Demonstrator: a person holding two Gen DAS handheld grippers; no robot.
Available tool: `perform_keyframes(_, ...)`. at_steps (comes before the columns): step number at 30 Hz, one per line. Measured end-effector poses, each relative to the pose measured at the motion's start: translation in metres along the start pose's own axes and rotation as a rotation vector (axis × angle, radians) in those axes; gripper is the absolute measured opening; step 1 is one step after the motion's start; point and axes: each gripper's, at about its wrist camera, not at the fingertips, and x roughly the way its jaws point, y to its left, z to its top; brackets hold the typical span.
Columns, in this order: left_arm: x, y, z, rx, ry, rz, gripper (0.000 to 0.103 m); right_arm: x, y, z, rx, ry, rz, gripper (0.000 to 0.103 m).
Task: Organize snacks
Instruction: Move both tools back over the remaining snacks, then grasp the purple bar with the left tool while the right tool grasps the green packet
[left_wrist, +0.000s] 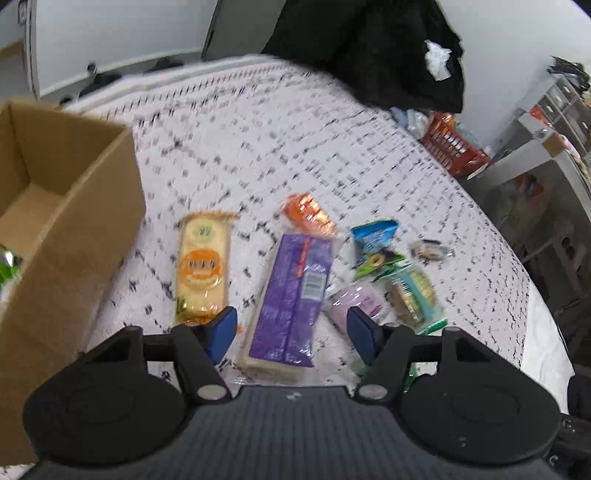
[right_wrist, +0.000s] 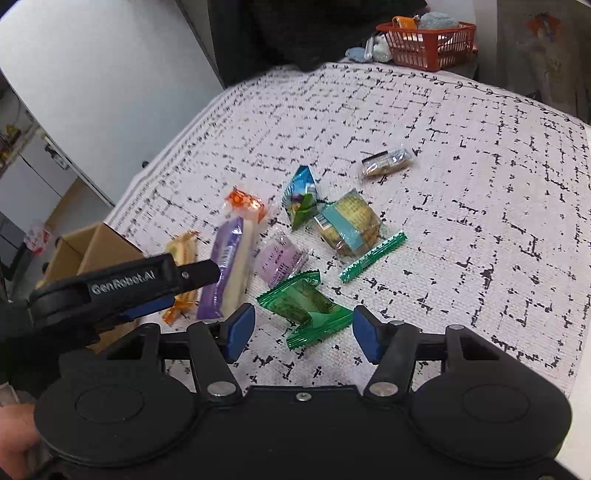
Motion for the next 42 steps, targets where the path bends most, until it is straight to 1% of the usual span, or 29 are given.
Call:
perform_keyframes(2,0.008,0.004,0.000,-0.012,0.018,-0.012,0.061,0.006,0.004,0.001,-0.018,0.007,-0.015,0.058)
perform_keyframes(6,0.019,0.005,0.000,-0.015,0.042,-0.041,0.060,0.018,0.010,0.001,-0.045,0.030,-0.052,0.058)
perform_keyframes(9,0.024,0.003,-0.002,0.020,0.025,-0.031,0.060,0.027,0.011,0.002,-0.049,0.042,-0.077,0.058)
perform_keyframes(13,0.033,0.010,-0.001,-0.013,0.047,-0.044,0.060,0.039,0.015,0.003,-0.058,0.059,-0.101,0.058)
perform_keyframes(16,0.035,0.010,0.000,-0.005,0.044,-0.046,0.058,0.045,0.018,0.004,-0.071,0.063,-0.112,0.058)
perform_keyframes(18,0.036,0.011,0.001,-0.004,0.040,-0.036,0.048,0.049,0.021,0.004,-0.087,0.064,-0.124,0.058)
perform_keyframes(19,0.036,0.011,0.001,-0.008,0.037,-0.031,0.043,0.051,0.022,0.004,-0.093,0.067,-0.130,0.057)
perform_keyframes(20,0.035,0.012,0.001,-0.012,0.036,-0.032,0.039,0.053,0.023,0.004,-0.101,0.068,-0.138,0.055)
perform_keyframes(22,0.033,0.012,0.002,-0.010,0.036,-0.040,0.037,0.054,0.025,0.003,-0.116,0.065,-0.157,0.046)
perform_keyframes(24,0.030,0.010,0.001,-0.011,0.036,-0.051,0.036,0.052,0.024,0.004,-0.111,0.061,-0.157,0.042)
perform_keyframes(28,0.018,0.006,0.000,0.000,0.015,-0.067,0.035,0.044,0.025,0.005,-0.109,0.040,-0.164,0.036)
perform_keyframes(34,-0.015,0.003,0.000,0.000,-0.035,-0.083,0.035,0.020,0.026,0.010,-0.076,-0.025,-0.155,0.034)
perform_keyframes(38,-0.043,0.004,-0.001,0.005,-0.075,-0.090,0.035,0.003,0.031,0.012,-0.067,-0.075,-0.134,0.034)
perform_keyframes(42,-0.070,0.007,0.001,0.014,-0.119,-0.081,0.035,-0.011,0.043,0.015,-0.080,-0.113,-0.104,0.034)
